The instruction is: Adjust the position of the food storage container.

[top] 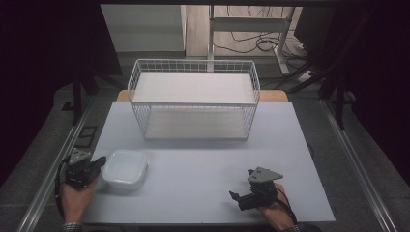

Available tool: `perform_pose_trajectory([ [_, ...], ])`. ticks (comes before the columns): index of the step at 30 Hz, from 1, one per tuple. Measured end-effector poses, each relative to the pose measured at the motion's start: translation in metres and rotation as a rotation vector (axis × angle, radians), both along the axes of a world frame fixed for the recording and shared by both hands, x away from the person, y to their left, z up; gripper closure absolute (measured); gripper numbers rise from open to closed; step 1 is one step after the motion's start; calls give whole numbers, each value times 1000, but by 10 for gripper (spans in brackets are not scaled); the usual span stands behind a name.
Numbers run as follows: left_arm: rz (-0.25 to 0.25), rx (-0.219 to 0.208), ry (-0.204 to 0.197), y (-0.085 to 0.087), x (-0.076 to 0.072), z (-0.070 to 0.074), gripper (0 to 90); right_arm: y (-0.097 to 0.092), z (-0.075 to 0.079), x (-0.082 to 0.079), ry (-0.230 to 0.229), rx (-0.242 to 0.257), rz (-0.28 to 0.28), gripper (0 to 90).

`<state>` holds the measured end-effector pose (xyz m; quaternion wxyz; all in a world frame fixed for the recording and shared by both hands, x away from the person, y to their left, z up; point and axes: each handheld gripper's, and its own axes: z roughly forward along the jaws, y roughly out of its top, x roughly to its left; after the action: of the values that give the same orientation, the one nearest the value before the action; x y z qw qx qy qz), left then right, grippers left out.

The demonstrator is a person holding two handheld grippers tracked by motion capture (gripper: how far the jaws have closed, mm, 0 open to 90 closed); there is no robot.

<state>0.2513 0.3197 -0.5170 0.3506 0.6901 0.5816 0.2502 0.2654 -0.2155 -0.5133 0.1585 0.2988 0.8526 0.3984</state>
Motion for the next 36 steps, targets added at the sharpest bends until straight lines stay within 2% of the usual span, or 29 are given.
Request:
perform_pose_trajectory([
  [8,-46,6,10,-18,-5,1,900,-1,0,1,6,1,-10,0],
  [14,-93,3,32,-35,-11,1,900,-1,0,1,10,-3,-9,0],
  [28,-200,-7,38,-73,-7,3,900,-1,-1,1,16,-11,-7,0],
  [36,-281,4,46,-104,-8,6,900,-1,-1,1,20,-13,-7,0],
])
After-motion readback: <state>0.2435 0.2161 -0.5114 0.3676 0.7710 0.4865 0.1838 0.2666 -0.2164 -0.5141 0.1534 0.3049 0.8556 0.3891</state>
